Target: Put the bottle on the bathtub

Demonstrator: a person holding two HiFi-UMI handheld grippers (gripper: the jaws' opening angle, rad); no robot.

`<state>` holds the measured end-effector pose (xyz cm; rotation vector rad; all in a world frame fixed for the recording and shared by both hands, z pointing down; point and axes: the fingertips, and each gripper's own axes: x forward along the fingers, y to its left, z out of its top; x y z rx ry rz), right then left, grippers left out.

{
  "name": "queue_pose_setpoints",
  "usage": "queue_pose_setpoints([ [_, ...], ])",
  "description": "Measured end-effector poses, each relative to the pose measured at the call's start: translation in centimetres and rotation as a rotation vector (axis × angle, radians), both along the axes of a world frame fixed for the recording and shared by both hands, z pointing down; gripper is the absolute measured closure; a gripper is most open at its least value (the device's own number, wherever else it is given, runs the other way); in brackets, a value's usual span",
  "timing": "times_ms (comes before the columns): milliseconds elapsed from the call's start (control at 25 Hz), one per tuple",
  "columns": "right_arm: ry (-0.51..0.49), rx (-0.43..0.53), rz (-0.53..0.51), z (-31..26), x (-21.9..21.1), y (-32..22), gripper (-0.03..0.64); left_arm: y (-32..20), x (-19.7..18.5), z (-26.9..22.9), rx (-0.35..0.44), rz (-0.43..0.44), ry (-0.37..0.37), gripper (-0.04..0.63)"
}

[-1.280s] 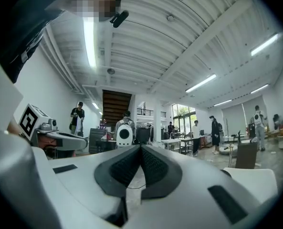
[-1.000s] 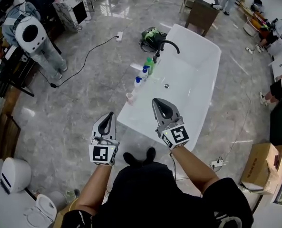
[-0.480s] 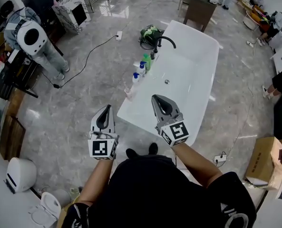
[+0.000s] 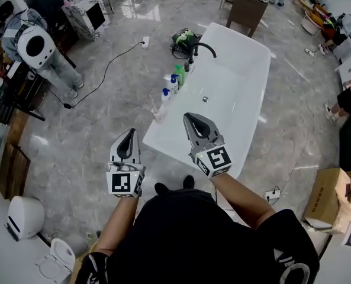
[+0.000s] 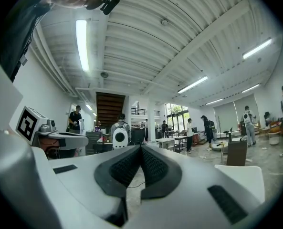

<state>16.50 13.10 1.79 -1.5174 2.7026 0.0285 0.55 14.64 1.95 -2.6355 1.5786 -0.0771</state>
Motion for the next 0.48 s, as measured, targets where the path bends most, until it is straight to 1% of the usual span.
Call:
queue_pose_setpoints([
  [160,0.007,0.012,-0.004,-0.13,0.16,0.16,0.609,0.1,0.21,0.24,-0.011,-0.007,0.003,0.588],
  [280,0.025,0.016,-0.009,-0.17,0.18,0.35,0.609,0.28,0.62,0.47,-0.002,0.01,0.001,0.588],
  [480,0.005,0.019,-0.005,0.01,-0.03,0.13,0.609,-0.07,0.63,0.25,0.003,0.013,-0.001,0.588],
])
